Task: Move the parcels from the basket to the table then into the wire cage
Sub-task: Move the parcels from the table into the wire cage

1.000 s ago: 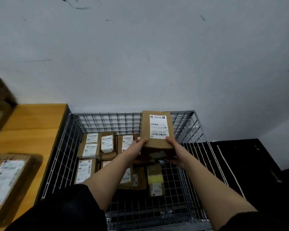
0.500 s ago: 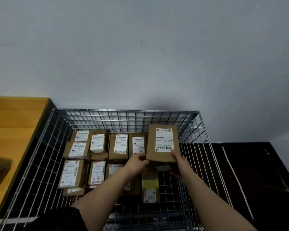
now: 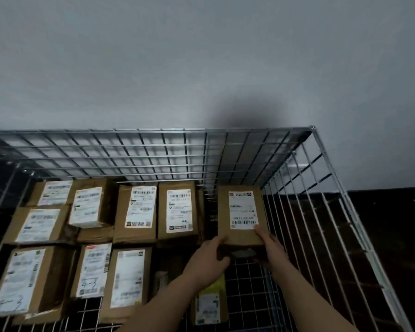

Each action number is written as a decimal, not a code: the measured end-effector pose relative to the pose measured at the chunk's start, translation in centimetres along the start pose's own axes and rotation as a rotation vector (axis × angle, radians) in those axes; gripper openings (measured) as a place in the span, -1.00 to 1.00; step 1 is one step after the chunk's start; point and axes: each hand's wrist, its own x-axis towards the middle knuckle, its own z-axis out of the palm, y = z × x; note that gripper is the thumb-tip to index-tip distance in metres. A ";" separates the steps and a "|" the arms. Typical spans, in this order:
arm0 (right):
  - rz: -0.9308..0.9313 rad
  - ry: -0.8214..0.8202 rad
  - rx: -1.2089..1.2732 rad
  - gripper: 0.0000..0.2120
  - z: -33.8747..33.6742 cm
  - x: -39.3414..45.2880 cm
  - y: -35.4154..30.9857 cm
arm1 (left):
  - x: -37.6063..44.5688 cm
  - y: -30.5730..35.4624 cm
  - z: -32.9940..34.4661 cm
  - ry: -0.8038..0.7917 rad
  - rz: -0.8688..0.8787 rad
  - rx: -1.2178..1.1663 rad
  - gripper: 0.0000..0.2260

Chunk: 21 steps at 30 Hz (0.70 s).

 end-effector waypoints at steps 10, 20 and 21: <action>-0.040 -0.059 -0.001 -0.44 0.1 12.4 5.1 | 9.0 -7.9 3.7 0.001 0.135 0.363 -0.41; -0.066 -0.067 0.094 -0.60 -0.6 17.3 8.3 | 11.6 -10.9 6.4 0.137 0.257 0.463 -0.36; -0.085 -0.056 0.098 -0.58 -0.6 17.5 8.7 | 11.5 -11.3 6.6 0.144 0.233 0.467 -0.34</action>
